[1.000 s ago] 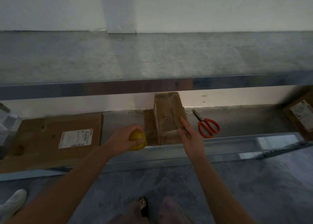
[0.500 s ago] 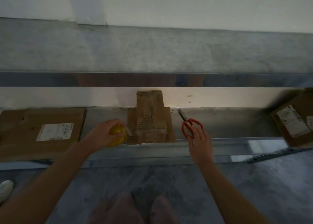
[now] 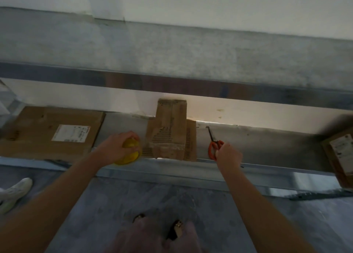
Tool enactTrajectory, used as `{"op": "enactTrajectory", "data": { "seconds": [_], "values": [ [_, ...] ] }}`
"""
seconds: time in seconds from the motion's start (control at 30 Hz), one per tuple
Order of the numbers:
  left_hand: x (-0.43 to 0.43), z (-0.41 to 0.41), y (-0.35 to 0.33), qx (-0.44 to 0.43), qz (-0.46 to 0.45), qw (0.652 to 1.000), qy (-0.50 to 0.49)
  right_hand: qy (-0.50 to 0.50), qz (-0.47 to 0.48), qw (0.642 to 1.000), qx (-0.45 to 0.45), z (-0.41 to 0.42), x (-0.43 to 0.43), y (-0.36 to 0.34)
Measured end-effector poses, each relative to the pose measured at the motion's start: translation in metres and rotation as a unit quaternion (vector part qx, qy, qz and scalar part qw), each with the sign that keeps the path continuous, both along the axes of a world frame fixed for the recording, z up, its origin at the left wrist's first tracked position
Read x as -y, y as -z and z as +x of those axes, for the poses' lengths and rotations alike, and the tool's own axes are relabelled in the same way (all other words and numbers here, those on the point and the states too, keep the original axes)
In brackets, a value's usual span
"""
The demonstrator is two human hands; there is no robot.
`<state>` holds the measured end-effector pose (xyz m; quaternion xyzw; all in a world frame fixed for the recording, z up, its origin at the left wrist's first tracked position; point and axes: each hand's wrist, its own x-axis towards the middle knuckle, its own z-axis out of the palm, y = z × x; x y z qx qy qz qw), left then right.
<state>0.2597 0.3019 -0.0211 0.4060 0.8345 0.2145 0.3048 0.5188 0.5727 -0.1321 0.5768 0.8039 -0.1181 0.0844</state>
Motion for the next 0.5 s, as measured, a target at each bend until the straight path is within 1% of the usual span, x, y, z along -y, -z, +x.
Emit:
{"op": "enactTrajectory", "data": {
  "seconds": [0.07, 0.13, 0.27, 0.33, 0.4, 0.5],
  "values": [
    [0.001, -0.002, -0.005, -0.007, -0.004, 1.0, 0.006, 0.005, 0.001, 1.0, 0.017, 0.003, 0.001, -0.008],
    [0.001, -0.004, -0.011, -0.01, -0.002, 1.0, 0.015, 0.023, -0.002, 1.0, 0.0, 0.012, 0.013, -0.021],
    [0.0, -0.014, -0.022, 0.009, -0.016, 0.998, 0.053, 0.033, 0.011, 0.995, -0.091, 0.043, 0.071, -0.051],
    [0.001, -0.019, -0.027, 0.006, -0.026, 0.996, 0.082, 0.038, 0.02, 0.987, -0.156, 0.054, 0.114, -0.064],
    [0.001, -0.023, -0.03, 0.001, -0.031, 0.993, 0.112, 0.049, 0.014, 0.973, -0.225, 0.054, 0.162, -0.077],
    [0.004, -0.028, -0.032, -0.004, -0.04, 0.989, 0.139, 0.063, -0.017, 0.96, -0.272, 0.034, 0.228, -0.086]
  ]
}}
